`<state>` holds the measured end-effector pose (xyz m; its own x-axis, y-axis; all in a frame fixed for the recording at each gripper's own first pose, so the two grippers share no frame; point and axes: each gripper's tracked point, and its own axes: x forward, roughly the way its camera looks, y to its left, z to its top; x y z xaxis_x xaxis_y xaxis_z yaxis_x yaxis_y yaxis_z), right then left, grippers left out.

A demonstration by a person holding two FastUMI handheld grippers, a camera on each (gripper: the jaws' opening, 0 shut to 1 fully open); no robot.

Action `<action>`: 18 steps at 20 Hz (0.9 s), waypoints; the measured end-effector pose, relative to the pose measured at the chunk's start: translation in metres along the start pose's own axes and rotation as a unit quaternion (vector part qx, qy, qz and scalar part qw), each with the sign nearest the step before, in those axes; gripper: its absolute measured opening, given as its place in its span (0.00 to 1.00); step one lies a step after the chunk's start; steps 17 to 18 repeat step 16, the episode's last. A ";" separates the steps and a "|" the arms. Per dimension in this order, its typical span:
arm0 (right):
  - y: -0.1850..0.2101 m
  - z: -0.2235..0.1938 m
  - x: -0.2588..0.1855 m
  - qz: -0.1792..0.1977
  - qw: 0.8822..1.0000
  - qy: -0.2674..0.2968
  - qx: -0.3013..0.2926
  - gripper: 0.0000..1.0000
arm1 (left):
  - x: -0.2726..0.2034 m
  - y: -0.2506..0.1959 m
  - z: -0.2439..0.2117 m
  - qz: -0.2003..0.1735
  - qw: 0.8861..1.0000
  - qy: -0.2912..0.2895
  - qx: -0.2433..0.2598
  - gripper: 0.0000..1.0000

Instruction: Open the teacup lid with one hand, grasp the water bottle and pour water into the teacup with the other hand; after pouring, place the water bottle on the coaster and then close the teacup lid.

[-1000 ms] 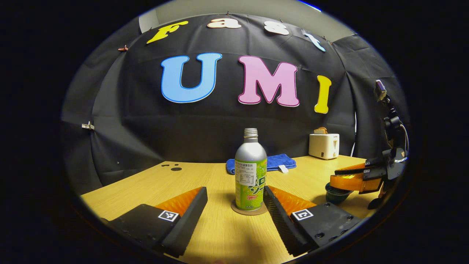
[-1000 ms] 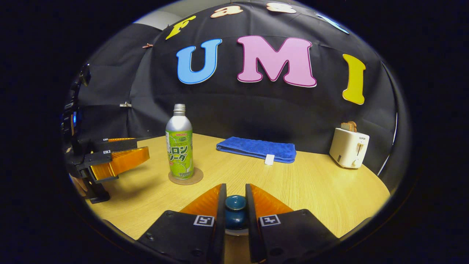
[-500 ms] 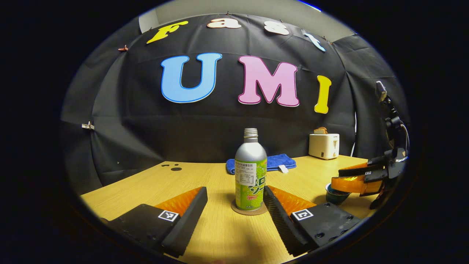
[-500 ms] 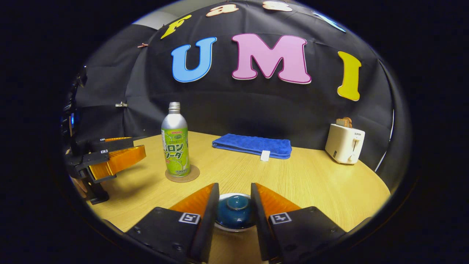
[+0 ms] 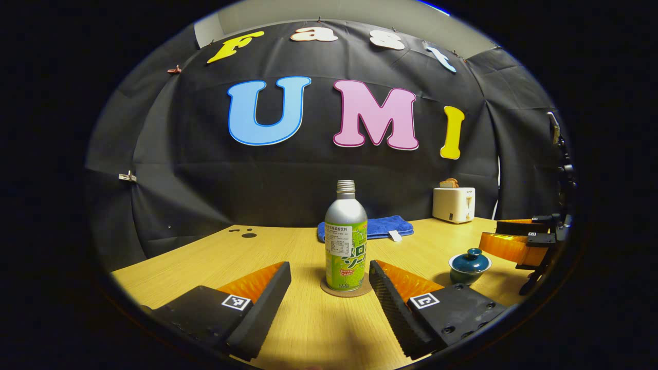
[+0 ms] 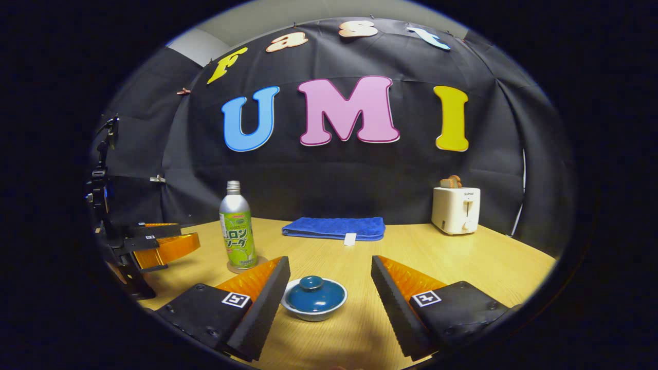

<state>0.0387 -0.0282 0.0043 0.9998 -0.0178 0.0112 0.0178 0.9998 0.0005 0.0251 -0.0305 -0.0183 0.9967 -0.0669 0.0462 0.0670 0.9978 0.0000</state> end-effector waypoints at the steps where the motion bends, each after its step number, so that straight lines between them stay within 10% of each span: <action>1: -0.002 0.000 -0.003 -0.007 1.000 0.001 0.000 0.98 | -0.001 -0.003 -0.001 0.001 1.000 0.000 0.000 0.96; 18: -0.015 0.001 -0.015 -0.047 0.999 -0.001 -0.001 0.98 | -0.007 -0.015 -0.001 -0.005 1.000 -0.002 0.000 0.96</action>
